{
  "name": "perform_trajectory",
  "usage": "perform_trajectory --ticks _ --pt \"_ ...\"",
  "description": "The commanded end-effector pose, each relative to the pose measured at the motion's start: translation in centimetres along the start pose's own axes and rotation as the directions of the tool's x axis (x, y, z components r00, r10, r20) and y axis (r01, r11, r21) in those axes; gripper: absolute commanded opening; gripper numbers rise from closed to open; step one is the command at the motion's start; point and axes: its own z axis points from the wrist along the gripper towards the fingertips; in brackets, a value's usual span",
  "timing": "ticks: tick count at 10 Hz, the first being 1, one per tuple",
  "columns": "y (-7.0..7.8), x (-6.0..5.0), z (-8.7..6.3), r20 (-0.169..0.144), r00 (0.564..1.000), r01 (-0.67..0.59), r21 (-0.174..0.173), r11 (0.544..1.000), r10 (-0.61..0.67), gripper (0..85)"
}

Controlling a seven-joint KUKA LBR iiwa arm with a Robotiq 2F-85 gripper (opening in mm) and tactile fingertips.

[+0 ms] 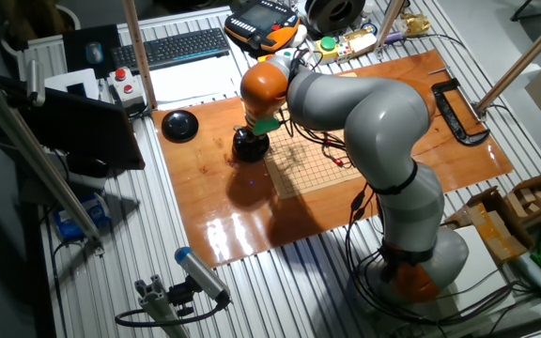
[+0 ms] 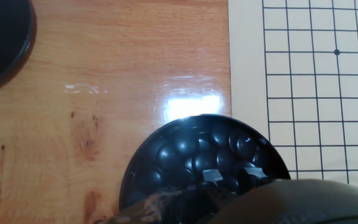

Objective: Play the first move as black on the 3-4 point in the upper right corner of the Go board

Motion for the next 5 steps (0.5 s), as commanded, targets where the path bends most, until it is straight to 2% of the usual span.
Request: perform_trajectory --ticks 1,5 --pt "0.01 0.01 0.00 0.000 1.000 0.000 0.000 1.000 0.000 28.0" --pt "0.03 0.02 0.06 0.005 1.000 0.001 0.005 1.000 -0.001 28.0"
